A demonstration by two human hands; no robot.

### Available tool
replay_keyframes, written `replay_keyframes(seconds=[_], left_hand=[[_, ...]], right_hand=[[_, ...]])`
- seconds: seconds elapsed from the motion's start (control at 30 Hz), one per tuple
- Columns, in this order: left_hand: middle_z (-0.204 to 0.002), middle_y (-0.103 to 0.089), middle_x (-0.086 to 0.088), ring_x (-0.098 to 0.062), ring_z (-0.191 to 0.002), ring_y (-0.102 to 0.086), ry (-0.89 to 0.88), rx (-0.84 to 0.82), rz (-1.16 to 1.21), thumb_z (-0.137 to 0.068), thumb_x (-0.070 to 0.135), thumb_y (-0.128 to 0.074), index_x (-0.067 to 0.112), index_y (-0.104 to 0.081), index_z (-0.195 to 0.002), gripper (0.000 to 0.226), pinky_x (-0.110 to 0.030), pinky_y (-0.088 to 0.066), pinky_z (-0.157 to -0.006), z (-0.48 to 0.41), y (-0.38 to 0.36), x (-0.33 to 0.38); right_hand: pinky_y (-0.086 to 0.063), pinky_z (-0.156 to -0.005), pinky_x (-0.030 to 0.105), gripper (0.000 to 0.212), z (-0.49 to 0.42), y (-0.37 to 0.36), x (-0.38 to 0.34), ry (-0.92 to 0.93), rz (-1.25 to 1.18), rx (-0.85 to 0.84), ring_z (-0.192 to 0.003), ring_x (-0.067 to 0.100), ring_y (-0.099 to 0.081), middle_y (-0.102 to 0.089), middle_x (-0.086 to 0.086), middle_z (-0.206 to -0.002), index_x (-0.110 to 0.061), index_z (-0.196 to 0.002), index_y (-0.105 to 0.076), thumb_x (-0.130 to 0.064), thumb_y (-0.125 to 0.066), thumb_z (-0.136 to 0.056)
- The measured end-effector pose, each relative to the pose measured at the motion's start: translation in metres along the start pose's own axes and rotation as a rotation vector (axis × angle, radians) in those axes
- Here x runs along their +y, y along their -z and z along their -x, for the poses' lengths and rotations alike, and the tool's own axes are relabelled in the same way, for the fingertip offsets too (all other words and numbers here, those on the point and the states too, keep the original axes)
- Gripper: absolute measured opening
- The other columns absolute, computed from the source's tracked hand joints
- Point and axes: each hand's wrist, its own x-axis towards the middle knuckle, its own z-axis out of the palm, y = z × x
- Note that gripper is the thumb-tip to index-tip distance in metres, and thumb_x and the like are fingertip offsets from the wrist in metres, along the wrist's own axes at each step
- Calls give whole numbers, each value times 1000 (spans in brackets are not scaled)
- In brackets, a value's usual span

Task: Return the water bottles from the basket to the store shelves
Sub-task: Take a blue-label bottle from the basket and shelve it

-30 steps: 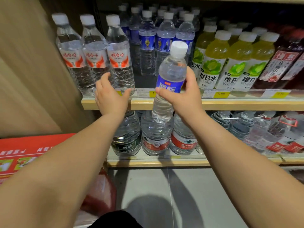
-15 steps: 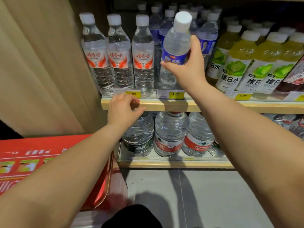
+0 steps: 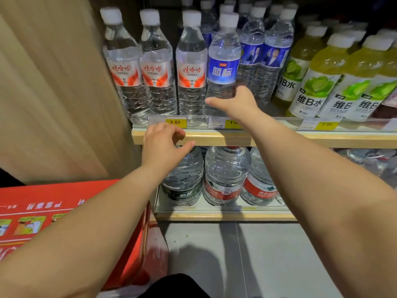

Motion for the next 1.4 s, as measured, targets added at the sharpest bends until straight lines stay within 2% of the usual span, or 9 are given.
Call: replay_keyframes(seconds=[0.13,0.27,0.53,0.7,0.87,0.97,1.07,1.2,1.4], left_hand=[[-92,-55,10,-21,-103,-51,-4,-16,1,-73,57,-70,28,-65,-92,35,-26,-28,-91,0,0,-1],[-94,-50,11,-20,-106,-47,-1,-22,-13,-74,57,-71,26,-66,-95,37,-25,-27,-92,3,3,2],[-98,-50,8,-21,-110,-45,36,-40,-27,-75,56,-71,25,-66,-98,39,-24,-27,-92,3,3,7],[-100,-52,4,-22,-106,-50,145,-231,-25,-73,55,-73,24,-64,-101,44,-29,-36,-88,2,29,36],[-107,-54,1,-14,-95,-53,235,-418,105,-76,43,-77,23,-66,-101,34,-26,-41,-84,1,90,108],[-93,-60,7,-14,-83,-57,277,-532,187,-77,40,-77,27,-63,-95,27,-24,-44,-75,-2,135,168],[-81,-62,7,-12,-73,-55,319,-620,298,-78,33,-77,23,-64,-94,23,-12,-43,-66,1,177,232],[-86,-63,2,-13,-71,-54,299,-715,400,-79,27,-77,18,-65,-99,24,-25,-47,-70,9,218,312],[-90,-69,-5,-18,-75,-59,137,-837,515,-78,24,-78,20,-64,-96,23,-34,-49,-73,22,220,405]], right_hand=[[-45,-81,28,63,-2,7,-4,-1,53,-46,-98,17,-58,-62,1,-107,-11,-117,-54,-32,-84,-66],[-52,-81,33,43,-5,13,3,-17,50,-43,-89,17,-62,-65,3,-97,-10,-100,-58,-26,-83,-68],[-49,-91,39,65,-12,19,13,-24,124,-85,-103,23,-57,-58,6,-113,-8,-117,-49,-38,-81,-69],[-44,-90,31,70,13,29,2,-40,203,-55,-114,22,-53,-54,7,-124,-8,-123,-45,-43,-77,-72],[-39,-103,34,66,73,87,-36,-102,167,-65,-124,21,-47,-52,6,-133,-13,-133,-46,-39,-72,-78],[-47,-95,35,60,119,139,-71,-227,102,-103,-110,18,-55,-55,0,-119,-18,-132,-47,-35,-70,-80],[-47,-86,31,57,167,202,-107,-290,84,-111,-96,15,-52,-50,-4,-106,-19,-131,-46,-32,-70,-81],[-36,-78,23,41,222,283,-146,-328,141,-49,-90,13,-50,-53,-5,-97,-19,-118,-56,-32,-69,-81],[-41,-75,23,40,294,370,-163,-445,70,157,-81,12,-52,-57,-3,-99,-18,-117,-58,-32,-71,-81]])
